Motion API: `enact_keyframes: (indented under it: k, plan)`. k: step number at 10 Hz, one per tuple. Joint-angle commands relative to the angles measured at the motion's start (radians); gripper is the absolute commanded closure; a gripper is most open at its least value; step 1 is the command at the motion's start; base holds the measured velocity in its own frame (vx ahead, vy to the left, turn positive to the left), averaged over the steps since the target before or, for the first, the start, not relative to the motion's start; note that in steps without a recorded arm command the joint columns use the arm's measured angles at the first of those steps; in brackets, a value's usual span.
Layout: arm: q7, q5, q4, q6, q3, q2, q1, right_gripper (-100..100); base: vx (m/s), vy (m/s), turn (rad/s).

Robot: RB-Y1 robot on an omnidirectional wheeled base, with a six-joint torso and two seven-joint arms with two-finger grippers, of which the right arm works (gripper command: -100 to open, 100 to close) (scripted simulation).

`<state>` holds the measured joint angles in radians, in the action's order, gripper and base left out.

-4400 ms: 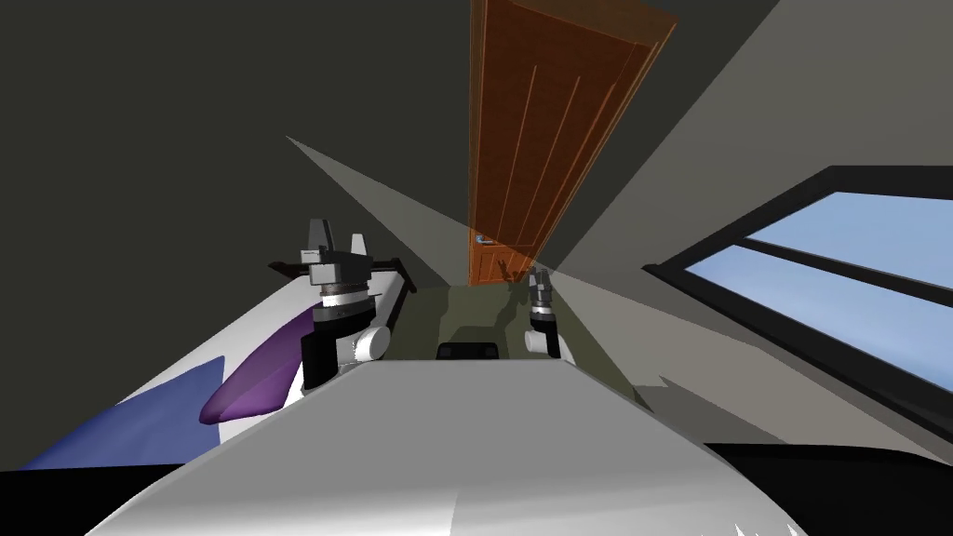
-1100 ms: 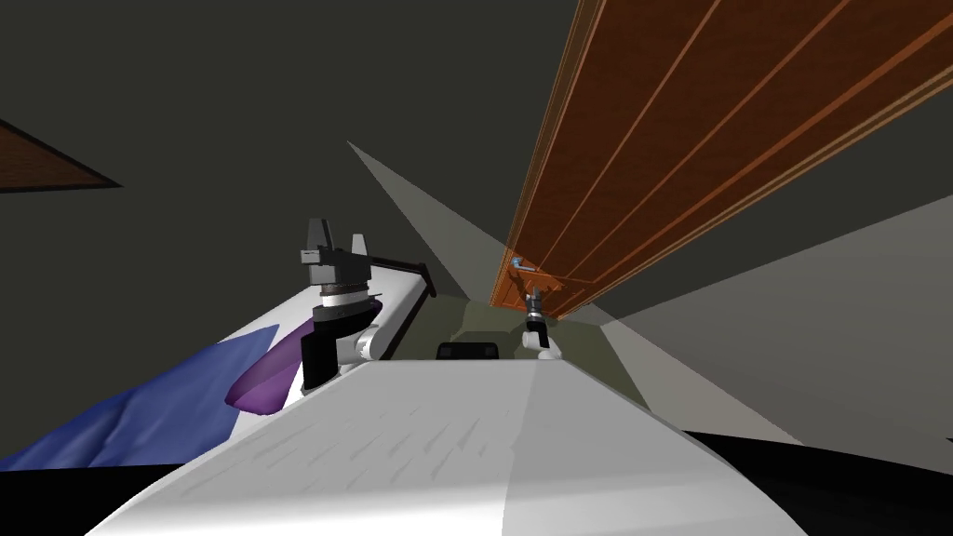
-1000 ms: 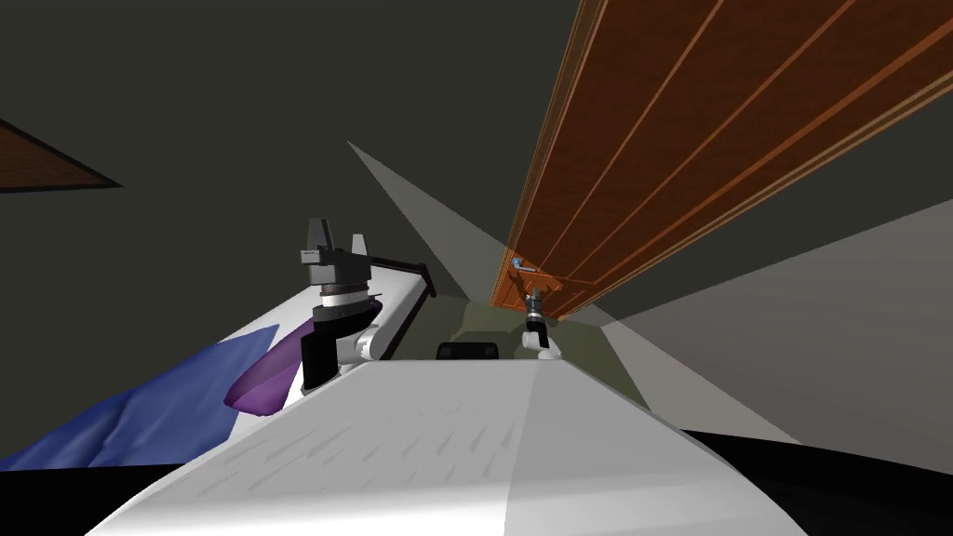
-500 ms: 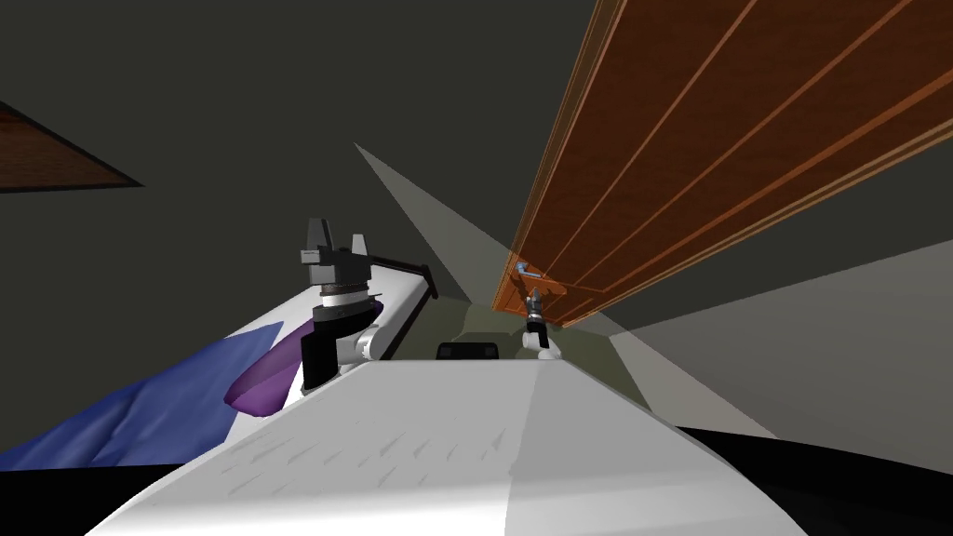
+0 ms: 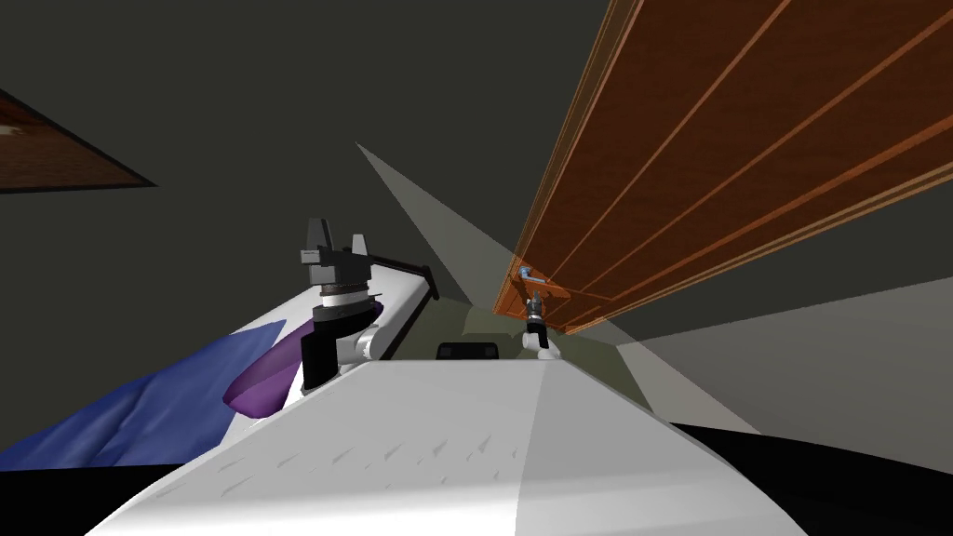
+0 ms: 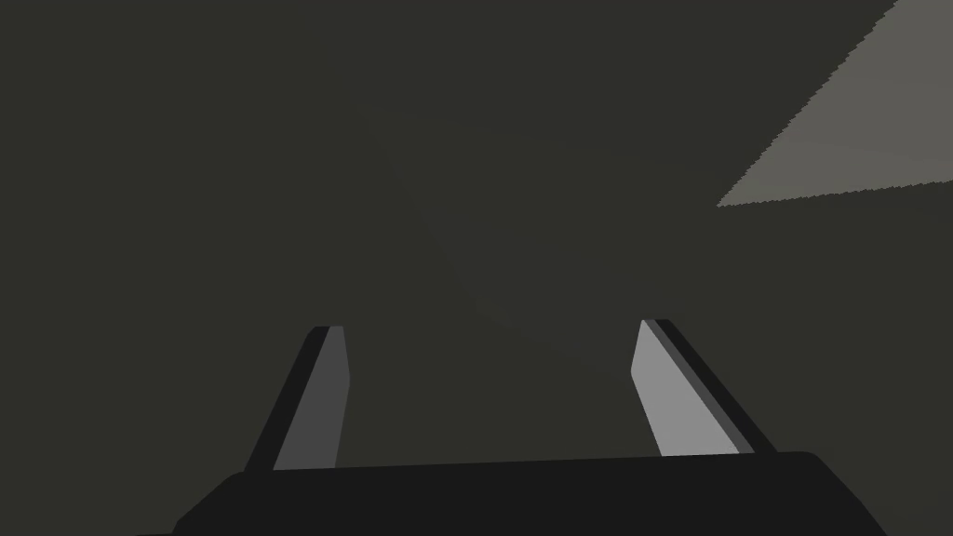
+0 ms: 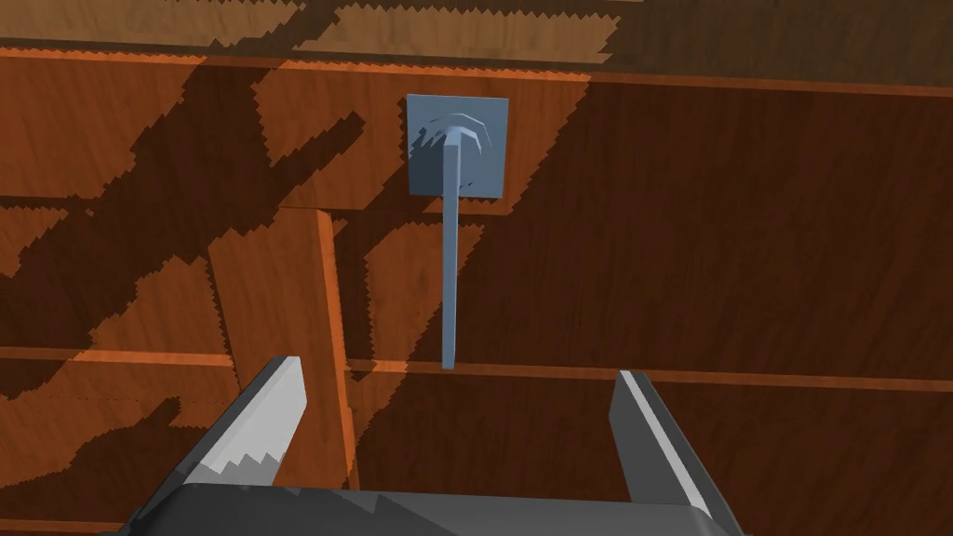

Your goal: Pull the door open

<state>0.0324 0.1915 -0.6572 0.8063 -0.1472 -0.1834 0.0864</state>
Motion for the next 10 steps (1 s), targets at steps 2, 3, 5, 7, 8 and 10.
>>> enact_keyframes:
  k: [2, 3, 5, 7, 8, 10]
  plan:
    - [0.001, 0.003, 0.024, 0.006, -0.002, -0.002, 0.009, -100, 0.057, -0.019, 0.044]
    - [0.012, 0.008, 0.033, 0.014, -0.008, -0.015, 0.003, -100, 0.116, -0.010, 0.098]
    - [0.024, 0.013, 0.039, 0.021, -0.014, -0.028, -0.005, -100, 0.185, -0.017, 0.079]
    - [0.032, 0.016, 0.044, 0.026, -0.018, -0.037, -0.010, -100, 0.170, -0.020, 0.058]
    - [0.032, 0.016, 0.044, 0.026, -0.018, -0.037, -0.010, -100, 0.049, -0.015, -0.001]
    - [0.054, 0.024, 0.056, 0.038, -0.029, -0.061, -0.024, -100, 0.154, -0.043, 0.125]
